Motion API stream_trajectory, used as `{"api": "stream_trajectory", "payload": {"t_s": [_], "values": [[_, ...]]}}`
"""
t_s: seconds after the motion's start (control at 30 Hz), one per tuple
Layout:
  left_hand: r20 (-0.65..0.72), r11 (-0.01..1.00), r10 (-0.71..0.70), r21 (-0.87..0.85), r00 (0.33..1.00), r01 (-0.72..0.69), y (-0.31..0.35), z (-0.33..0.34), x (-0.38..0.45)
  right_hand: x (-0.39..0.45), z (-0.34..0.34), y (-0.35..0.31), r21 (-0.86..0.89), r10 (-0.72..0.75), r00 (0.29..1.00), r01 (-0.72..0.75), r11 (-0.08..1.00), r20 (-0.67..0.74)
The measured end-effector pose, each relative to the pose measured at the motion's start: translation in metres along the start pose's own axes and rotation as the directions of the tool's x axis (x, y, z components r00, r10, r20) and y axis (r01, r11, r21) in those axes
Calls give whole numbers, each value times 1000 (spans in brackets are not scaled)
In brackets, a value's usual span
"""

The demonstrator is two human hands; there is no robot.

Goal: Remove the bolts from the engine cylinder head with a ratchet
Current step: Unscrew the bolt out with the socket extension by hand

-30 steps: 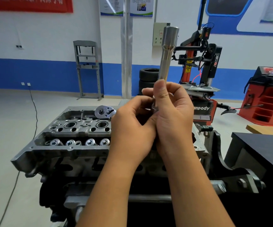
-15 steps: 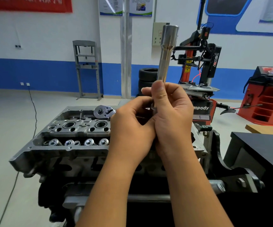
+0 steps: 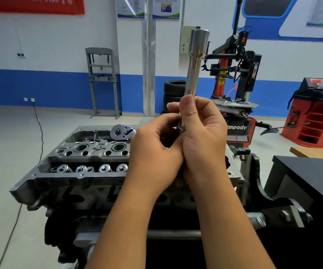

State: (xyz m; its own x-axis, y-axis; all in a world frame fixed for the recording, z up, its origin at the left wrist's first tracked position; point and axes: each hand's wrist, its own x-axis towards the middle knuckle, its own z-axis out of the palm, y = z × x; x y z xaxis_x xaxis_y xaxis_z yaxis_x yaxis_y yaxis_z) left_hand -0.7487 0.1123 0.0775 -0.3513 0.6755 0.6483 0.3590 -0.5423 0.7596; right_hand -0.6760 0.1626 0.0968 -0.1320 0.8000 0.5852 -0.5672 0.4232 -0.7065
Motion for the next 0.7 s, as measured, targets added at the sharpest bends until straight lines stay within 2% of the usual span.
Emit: {"api": "stream_trajectory", "payload": {"t_s": [0.07, 0.13, 0.33, 0.53, 0.7], "values": [[94, 998, -16, -52, 995, 21, 2, -4, 1, 1, -1, 1, -13, -12, 1000, 12, 1000, -3], [115, 995, -49, -85, 992, 59, 2, -6, 3, 2, -1, 1, 2, 7, 1000, -7, 1000, -8], [-54, 999, -32, -4, 998, 32, -1, 0, 0, -1, 0, -1, 20, 27, 1000, -28, 999, 9], [143, 996, -47, -65, 989, 56, 3, -7, 3, 2, 0, 2, -35, 6, 1000, -6, 999, -2], [-52, 1000, -24, 0, 998, 24, 1, 1, 0, 1, 0, -1, 50, 61, 998, -60, 997, -3]]}}
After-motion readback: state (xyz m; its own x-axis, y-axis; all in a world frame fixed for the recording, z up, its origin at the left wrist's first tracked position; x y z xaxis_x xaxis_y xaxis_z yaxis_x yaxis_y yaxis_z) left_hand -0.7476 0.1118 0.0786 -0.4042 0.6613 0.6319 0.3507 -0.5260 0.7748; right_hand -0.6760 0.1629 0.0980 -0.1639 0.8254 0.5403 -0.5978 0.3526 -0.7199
